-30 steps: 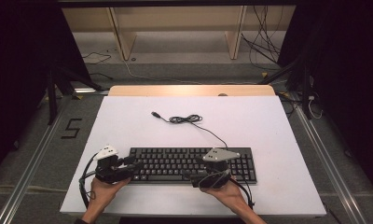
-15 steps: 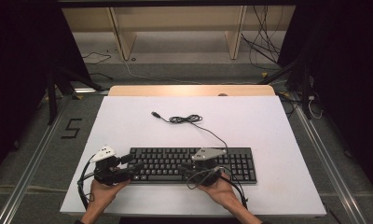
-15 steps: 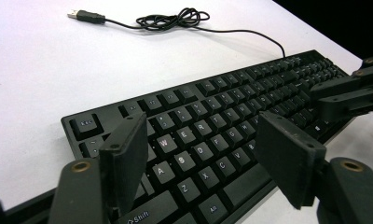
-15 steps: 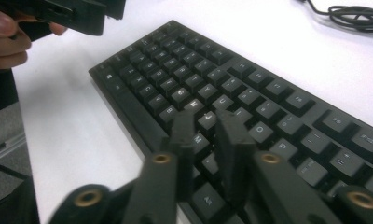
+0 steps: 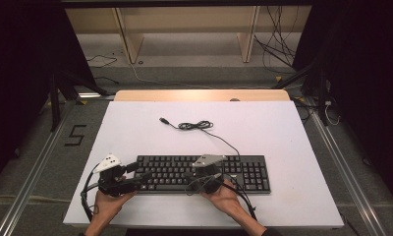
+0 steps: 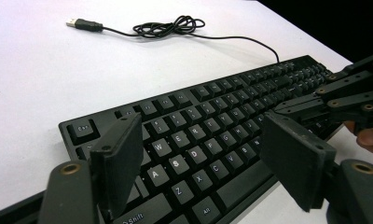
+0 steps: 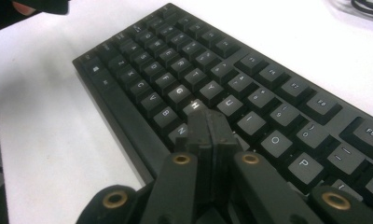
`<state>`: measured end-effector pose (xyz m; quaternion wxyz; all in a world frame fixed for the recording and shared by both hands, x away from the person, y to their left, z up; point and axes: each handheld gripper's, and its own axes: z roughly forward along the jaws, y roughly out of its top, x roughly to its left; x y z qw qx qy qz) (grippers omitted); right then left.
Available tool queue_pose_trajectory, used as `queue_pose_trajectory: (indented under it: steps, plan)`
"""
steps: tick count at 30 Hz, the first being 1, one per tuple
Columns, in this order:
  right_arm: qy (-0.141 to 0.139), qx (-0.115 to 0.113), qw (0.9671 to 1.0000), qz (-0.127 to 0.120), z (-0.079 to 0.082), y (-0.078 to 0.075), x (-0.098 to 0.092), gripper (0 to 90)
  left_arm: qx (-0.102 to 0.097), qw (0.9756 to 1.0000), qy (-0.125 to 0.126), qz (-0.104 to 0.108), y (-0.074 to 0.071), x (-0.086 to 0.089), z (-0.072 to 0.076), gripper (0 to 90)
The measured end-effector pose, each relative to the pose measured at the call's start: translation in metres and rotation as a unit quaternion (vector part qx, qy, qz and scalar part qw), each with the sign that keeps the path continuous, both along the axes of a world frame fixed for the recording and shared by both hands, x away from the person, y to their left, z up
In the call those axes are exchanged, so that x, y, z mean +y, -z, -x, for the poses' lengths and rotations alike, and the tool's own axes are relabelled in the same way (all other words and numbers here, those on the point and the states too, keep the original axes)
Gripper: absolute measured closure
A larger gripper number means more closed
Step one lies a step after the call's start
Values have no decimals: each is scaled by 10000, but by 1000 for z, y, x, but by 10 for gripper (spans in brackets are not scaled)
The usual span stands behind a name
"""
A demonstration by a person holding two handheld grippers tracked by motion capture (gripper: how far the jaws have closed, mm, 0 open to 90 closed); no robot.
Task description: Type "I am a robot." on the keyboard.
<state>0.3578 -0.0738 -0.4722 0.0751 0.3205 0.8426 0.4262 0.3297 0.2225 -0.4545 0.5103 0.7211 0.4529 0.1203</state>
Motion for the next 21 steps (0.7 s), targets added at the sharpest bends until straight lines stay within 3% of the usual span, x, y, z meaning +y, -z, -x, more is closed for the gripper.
queue_pose_trajectory:
  steps: [21]
  plan:
    - [-7, 104, 9997, 224, -4, 8, 8, 900, -132, 9999, 9, 40, -2, 0, 5, 293]
